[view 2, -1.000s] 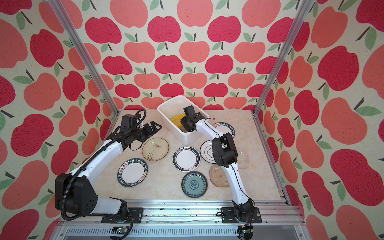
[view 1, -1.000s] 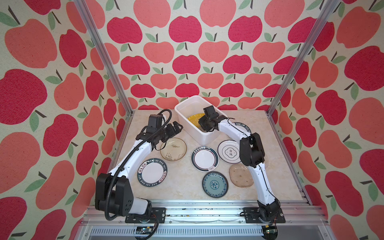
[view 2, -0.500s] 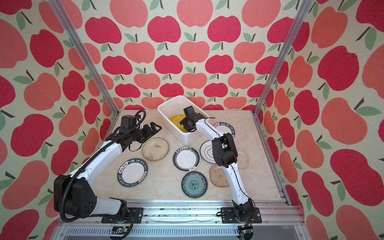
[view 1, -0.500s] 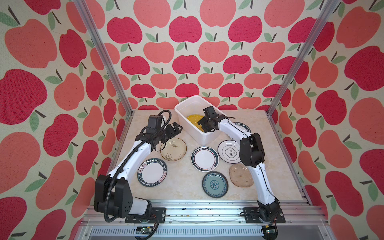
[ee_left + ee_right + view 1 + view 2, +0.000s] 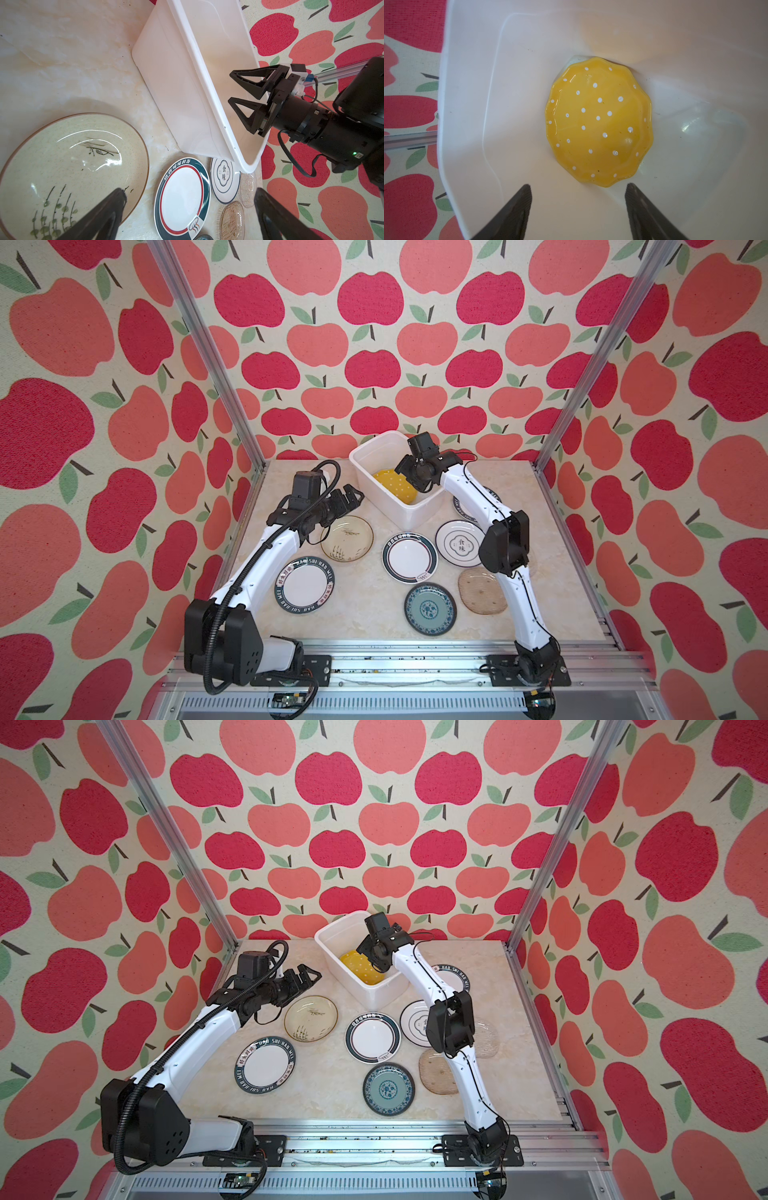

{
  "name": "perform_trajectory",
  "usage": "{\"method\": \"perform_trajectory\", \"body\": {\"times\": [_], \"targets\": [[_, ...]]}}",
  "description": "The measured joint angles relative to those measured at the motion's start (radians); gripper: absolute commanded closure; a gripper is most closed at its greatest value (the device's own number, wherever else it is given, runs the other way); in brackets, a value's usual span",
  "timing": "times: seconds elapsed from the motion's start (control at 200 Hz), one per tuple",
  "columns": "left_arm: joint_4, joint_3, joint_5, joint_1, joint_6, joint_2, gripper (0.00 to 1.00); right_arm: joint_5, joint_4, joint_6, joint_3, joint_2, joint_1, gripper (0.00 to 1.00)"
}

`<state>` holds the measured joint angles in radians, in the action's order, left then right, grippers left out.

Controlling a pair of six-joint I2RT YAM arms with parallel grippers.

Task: Place the plates into the plastic bin on the countertop
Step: 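Raise the right gripper from the bin while the left gripper reaches toward plates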

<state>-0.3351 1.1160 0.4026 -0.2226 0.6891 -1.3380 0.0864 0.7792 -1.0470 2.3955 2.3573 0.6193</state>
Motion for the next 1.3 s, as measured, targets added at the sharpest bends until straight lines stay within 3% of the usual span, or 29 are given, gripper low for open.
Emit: {"method": "perform_trajectory", "body": {"times": [0.215, 0.4, 0.545, 0.72, 1.005, 1.181, 1.301], "targets": [[-0.060, 0.015, -0.011, -0.013, -0.034, 0.079, 0.01, -0.007, 0.029, 0.195, -0.032, -0.170, 0.036, 0.29], [-0.154, 0.124, -0.019, -0.120, -0.143, 0.100, 0.01, -0.057, 0.014, 0.337, -0.287, -0.514, 0.026, 0.29], [-0.238, 0.256, -0.037, -0.266, -0.254, 0.075, 0.01, -0.122, -0.010, 0.371, -0.580, -0.800, -0.077, 0.31], [-0.347, 0.450, -0.106, -0.462, -0.403, -0.066, 0.01, -0.212, -0.032, 0.371, -0.893, -0.993, -0.267, 0.31], [-0.487, 0.729, -0.189, -0.661, -0.594, -0.362, 0.01, -0.401, -0.121, 0.371, -1.201, -1.053, -0.557, 0.30], [-0.507, 0.792, -0.171, -0.721, -0.661, -0.438, 0.01, -0.510, -0.235, 0.371, -1.295, -1.013, -0.734, 0.31], [-0.510, 0.836, -0.154, -0.729, -0.666, -0.476, 0.01, -0.560, -0.315, 0.371, -1.308, -0.930, -0.803, 0.31]]}}
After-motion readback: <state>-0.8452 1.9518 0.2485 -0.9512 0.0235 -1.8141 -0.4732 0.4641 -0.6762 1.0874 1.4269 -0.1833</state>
